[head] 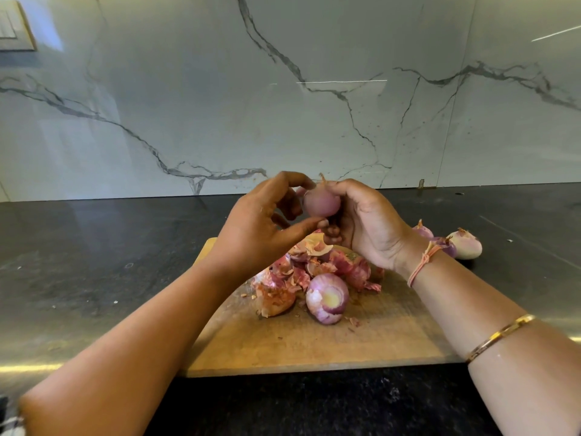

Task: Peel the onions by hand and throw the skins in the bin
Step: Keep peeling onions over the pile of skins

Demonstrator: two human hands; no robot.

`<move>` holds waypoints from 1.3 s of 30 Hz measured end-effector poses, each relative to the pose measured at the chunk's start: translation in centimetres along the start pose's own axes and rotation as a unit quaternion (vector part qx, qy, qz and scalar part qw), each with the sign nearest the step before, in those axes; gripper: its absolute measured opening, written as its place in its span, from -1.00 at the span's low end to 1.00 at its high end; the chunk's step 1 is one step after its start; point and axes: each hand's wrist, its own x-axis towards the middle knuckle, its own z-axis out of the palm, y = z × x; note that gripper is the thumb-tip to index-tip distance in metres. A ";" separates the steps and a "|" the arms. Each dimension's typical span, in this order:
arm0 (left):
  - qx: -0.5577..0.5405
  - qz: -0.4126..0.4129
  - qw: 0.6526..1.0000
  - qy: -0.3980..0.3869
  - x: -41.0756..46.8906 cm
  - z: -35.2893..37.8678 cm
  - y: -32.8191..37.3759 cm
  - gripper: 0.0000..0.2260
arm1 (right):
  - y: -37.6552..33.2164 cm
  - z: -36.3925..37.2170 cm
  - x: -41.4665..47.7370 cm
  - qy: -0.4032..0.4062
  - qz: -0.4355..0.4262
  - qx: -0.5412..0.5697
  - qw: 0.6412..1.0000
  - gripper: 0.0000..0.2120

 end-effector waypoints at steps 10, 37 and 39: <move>0.033 0.046 0.998 -0.033 -0.1 0.0 -0.6 -0.64 | 0.2 0.4 -0.2 -0.028 -0.010 -0.050 0.998 -0.73; 0.041 0.060 0.997 -0.009 -0.2 0.5 -0.9 -0.70 | 0.1 0.5 -0.2 -0.027 0.012 0.001 1.000 -0.70; 0.057 0.077 0.995 -0.002 -0.1 0.6 -0.9 -0.75 | 0.0 0.5 -0.2 -0.029 0.010 0.011 0.999 -0.70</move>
